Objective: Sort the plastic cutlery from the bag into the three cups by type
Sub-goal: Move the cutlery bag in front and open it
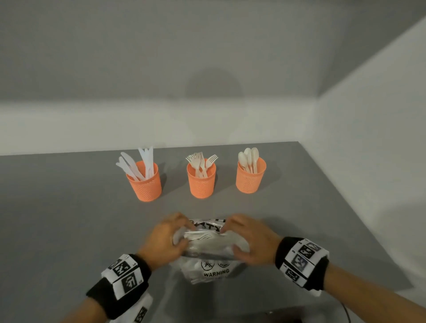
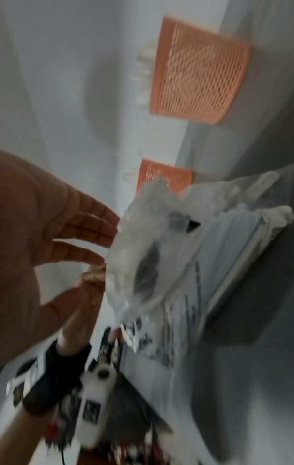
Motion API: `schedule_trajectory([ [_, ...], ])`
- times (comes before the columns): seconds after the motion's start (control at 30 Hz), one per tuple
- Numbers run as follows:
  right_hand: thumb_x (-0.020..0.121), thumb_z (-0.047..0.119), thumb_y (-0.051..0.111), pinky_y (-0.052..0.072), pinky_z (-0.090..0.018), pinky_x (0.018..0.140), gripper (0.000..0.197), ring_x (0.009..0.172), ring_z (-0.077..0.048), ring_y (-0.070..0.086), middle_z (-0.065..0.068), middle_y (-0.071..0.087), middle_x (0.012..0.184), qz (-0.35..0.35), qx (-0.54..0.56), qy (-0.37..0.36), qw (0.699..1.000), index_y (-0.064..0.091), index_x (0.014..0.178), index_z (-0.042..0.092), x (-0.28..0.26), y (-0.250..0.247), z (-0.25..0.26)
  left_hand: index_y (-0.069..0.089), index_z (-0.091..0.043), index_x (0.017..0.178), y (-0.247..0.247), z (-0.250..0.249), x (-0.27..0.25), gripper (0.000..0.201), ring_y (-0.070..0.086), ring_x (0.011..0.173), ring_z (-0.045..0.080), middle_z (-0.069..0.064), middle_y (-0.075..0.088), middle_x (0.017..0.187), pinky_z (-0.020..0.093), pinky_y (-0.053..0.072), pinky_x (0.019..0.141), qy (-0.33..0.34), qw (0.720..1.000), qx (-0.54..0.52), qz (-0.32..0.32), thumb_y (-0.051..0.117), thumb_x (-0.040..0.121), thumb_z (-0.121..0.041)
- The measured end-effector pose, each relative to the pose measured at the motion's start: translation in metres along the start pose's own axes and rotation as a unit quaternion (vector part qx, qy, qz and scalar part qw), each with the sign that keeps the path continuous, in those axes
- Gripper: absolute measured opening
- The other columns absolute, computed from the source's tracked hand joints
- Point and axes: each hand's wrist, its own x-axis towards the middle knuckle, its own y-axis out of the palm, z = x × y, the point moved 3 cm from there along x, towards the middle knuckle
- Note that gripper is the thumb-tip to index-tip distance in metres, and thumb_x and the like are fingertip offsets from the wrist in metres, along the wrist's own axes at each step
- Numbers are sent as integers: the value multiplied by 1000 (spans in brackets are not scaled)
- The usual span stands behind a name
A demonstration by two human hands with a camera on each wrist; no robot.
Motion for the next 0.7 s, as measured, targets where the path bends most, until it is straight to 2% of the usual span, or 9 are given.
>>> schedule_trajectory([
  [0.07,78,33,52,39,-22,90,54,105,-21,55,-7,58,119,89,-4,6,996,50,127,12,-5,7,3,65,-18,105,9,-4,-11,47,56,94,10,-1,58,104,22,46,83,46,990,79,111,44,64,-32],
  [0.13,80,31,56,35,-22,96,60,116,-22,52,-7,55,128,126,-4,37,991,44,135,12,-6,11,0,58,-18,112,14,-2,-14,49,54,97,15,0,54,109,28,47,82,62,972,153,165,41,68,-34],
  [0.27,79,29,56,45,-38,90,52,102,-32,57,-14,60,116,144,-77,25,986,50,125,5,2,12,2,41,-23,86,12,-2,-8,11,58,79,22,3,59,90,28,46,66,96,962,203,154,45,76,-20],
  [0.33,77,34,48,50,-41,81,49,91,-34,60,-16,62,105,183,-116,-18,976,54,113,1,2,21,5,34,-24,77,13,-6,-9,14,55,60,13,-5,57,74,21,43,49,148,947,259,123,44,67,-25],
  [0.4,74,28,46,55,-35,71,37,79,-29,63,-13,64,92,192,-112,-19,975,55,100,4,-2,27,4,33,-24,75,11,-12,-10,17,49,55,7,-9,53,72,18,37,42,181,929,316,72,42,62,-30],
  [0.5,73,23,35,54,-27,60,42,68,-22,64,-9,67,81,128,-116,-8,985,55,105,6,0,20,-1,35,-19,77,10,-16,-10,13,36,64,10,-5,41,83,20,34,43,201,919,339,-16,43,66,-23],
  [0.57,66,22,34,41,-17,52,33,53,-7,57,7,64,64,42,-193,-19,980,48,96,16,5,15,-2,37,-17,79,11,-10,-11,10,35,69,11,-2,40,89,21,38,44,198,917,341,-63,43,71,-17],
  [0.63,61,19,34,33,-21,59,28,59,-5,47,11,59,61,-28,-243,-35,969,40,89,22,9,14,-3,40,-16,82,12,-5,-11,11,44,72,12,0,51,92,20,44,50,193,920,331,-80,44,73,-12],
  [0.7,60,14,33,30,-24,65,35,68,-9,35,6,59,66,-99,-231,-32,967,43,93,21,8,21,-6,39,-17,79,14,-5,-9,12,50,64,12,0,60,76,19,43,54,195,928,308,-82,45,72,-10],
])
